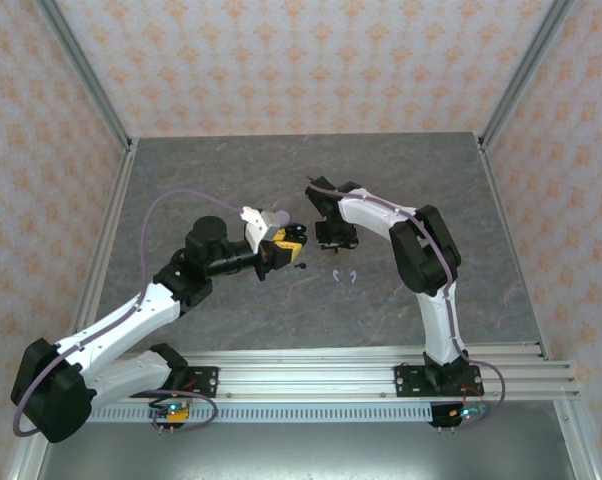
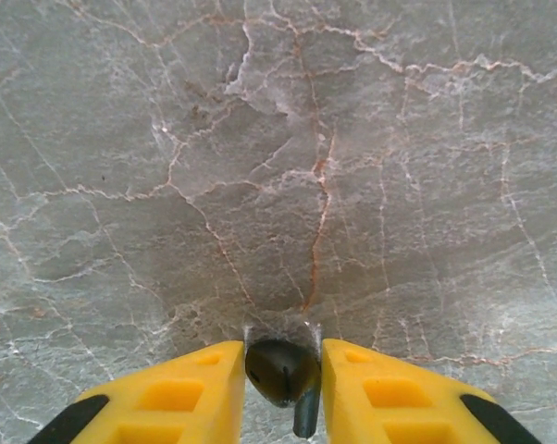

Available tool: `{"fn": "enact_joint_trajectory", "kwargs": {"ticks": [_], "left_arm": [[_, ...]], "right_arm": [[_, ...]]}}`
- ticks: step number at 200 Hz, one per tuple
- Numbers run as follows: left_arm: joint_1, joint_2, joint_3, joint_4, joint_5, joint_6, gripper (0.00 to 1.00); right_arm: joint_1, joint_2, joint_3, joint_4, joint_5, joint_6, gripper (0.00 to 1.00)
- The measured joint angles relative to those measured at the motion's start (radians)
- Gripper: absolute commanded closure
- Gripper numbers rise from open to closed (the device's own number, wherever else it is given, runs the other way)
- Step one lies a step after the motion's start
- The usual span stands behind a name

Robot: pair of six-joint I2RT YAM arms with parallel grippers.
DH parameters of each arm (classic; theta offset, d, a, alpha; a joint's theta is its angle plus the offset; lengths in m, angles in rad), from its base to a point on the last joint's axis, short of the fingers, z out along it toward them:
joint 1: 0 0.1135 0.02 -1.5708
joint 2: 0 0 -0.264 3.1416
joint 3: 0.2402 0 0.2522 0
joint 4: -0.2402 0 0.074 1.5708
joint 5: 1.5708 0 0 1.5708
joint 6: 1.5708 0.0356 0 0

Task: Insert the wireless bluetooth earbuds into the charging case

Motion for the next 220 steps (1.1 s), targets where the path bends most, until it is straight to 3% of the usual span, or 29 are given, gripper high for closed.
{"fn": "enact_joint_trajectory", "kwargs": {"ticks": [94,148,220], "left_arm": [[0.000,0.000,0.000,0.000,-0.001,0.000,0.88],[0.000,0.018,0.000,0.001,-0.030,-0.008,0.88],[0.000,0.160,0.000,0.032,-0.116,-0.061,0.88]], "right_arm": [[-0.001,-0.006,-0.009,0.013,-0.002,-0.003,0.78],[-0.053,-0.117,-0.187,0.191,-0.082,-0.004,0.79],[-0.090,-0.319,-0.390,0.387,-0.164,0.001,0.79]]}}
